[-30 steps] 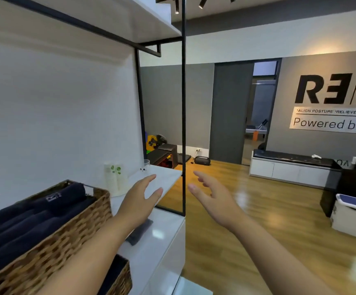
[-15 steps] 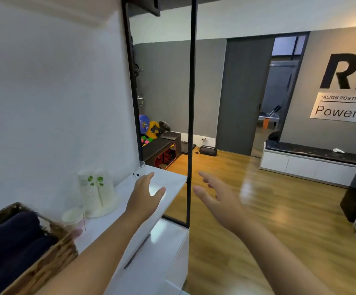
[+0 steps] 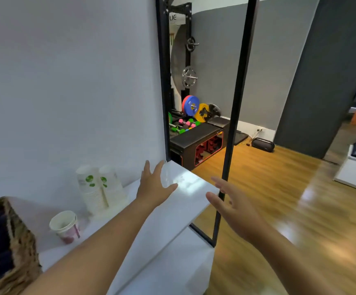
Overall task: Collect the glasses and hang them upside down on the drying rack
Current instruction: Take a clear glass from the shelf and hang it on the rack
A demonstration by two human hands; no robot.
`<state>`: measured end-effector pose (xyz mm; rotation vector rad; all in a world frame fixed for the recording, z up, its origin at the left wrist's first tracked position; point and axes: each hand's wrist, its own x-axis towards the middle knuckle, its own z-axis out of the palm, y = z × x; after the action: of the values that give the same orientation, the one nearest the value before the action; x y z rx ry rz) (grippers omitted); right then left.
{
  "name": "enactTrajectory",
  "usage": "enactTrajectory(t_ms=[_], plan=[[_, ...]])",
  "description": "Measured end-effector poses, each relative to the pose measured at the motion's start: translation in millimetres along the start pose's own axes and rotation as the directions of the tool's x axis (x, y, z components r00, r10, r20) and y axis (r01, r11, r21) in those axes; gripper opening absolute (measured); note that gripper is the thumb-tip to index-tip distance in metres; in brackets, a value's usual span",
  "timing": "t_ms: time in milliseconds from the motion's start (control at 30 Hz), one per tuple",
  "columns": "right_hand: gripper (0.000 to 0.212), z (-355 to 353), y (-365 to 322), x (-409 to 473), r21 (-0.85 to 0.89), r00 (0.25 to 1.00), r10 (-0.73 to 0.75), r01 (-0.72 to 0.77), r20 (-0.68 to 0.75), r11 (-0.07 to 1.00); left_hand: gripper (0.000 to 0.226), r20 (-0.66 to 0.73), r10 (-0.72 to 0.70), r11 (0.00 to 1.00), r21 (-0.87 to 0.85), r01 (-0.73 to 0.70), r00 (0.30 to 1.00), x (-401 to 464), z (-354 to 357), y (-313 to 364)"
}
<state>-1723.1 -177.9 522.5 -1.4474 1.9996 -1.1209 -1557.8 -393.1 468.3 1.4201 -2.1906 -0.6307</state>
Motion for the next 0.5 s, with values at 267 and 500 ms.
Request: enactTrajectory(t_ms=[267, 500], plan=[[0.08, 24, 43, 69, -0.021, 0.993, 0.055, -0.053, 0.109, 0.998, 0.107, 0.024, -0.036, 0.962, 0.271, 0.028, 0.999, 117, 46, -21], [0.08, 64, 46, 136, 0.001, 0.989, 0.075, -0.076, 0.124, 0.997, 0.105, 0.083, -0.063, 0.923, 0.385, 0.027, 0.995, 165, 71, -52]])
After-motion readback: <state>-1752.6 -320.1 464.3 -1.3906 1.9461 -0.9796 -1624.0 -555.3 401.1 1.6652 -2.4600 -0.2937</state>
